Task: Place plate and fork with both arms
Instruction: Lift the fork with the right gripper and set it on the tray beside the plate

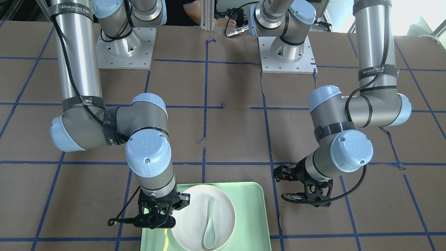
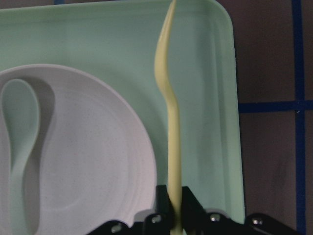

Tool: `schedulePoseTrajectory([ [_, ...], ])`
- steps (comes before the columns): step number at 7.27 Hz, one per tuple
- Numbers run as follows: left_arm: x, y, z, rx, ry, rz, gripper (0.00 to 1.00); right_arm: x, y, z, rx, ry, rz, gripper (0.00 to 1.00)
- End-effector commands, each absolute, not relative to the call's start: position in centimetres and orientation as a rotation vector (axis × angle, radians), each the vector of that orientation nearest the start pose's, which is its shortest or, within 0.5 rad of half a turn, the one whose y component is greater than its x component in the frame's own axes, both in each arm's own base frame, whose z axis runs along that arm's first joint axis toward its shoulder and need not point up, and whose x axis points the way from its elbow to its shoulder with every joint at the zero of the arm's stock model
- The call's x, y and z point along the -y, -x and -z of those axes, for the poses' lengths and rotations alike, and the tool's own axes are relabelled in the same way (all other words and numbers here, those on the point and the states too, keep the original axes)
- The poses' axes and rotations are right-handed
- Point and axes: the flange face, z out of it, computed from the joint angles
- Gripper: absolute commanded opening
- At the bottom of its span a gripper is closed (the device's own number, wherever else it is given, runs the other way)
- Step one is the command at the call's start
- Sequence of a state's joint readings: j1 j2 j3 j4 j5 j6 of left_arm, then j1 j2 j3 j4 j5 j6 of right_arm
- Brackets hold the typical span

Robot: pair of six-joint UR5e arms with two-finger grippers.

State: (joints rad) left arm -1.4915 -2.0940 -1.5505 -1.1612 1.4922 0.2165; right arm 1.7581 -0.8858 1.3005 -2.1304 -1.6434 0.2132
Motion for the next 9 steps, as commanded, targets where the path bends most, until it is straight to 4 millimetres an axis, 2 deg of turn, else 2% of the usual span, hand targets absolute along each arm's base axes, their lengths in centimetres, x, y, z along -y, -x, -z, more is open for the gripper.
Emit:
schedulePoseTrajectory([
  [1,65.5,9.1,-23.2,-3.228,-0.212,-0.133,1.00,71.0,-25.2,-21.7,-3.230,-0.062,0.198,0.00],
  [3,65.5,9.4,-23.4,-3.227,-0.212,-0.129,1.00,70.5,-25.2,-19.6,-3.236,-0.053,0.138,0.00],
  [4,65.4,9.6,-23.4,-3.227,-0.214,-0.129,1.00,70.3,-25.2,-19.6,-3.232,-0.048,0.131,0.00],
  [5,65.4,9.7,-23.6,-3.226,-0.210,-0.125,1.00,70.0,-25.5,-19.1,-3.208,-0.018,0.101,0.17],
  [6,65.4,9.7,-23.7,-3.226,-0.210,-0.122,1.00,69.0,-25.2,-18.4,-3.225,0.047,0.068,0.99],
  [7,65.4,9.6,-24.1,-3.221,-0.208,-0.113,1.00,68.8,-25.2,-20.5,-3.210,0.148,0.105,1.00],
  [9,65.0,9.7,-26.1,-3.214,-0.201,-0.088,1.00,67.9,-25.0,-25.9,-3.200,0.170,0.192,1.00],
])
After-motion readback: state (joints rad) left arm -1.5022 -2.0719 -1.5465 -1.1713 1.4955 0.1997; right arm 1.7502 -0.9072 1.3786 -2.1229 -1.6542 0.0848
